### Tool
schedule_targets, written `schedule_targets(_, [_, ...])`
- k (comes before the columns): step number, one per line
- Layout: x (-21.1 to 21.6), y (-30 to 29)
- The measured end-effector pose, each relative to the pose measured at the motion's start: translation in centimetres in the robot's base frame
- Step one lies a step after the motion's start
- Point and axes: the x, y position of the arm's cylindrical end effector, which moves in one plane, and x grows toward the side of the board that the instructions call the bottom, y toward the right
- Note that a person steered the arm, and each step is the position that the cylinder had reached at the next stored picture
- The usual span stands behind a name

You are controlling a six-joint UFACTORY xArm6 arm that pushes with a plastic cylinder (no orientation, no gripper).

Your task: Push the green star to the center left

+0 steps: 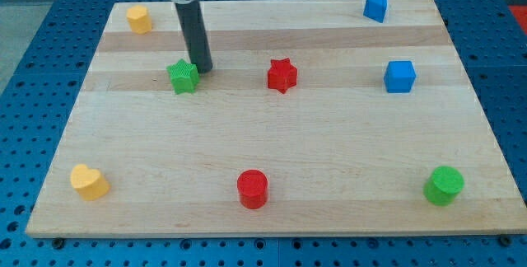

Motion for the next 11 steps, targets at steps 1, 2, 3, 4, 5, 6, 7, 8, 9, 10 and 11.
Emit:
schedule_targets(1, [1.7,1.6])
schedule_targets(2, [2.3,1.6])
schedule_targets(3, [2.3,1.4])
schedule_targets(4, [2.3,0.0])
schedule_targets(5, [2.3,-2.5])
schedule_targets(6, [2.3,-4.9])
schedule_targets(7, [2.3,-6.5])
schedule_targets(8, [2.3,-7.7])
schedule_targets(9, [2.3,-8.6])
schedule_targets(10, [2.3,-7.2])
schedule_targets(11, [0.6,-5.6])
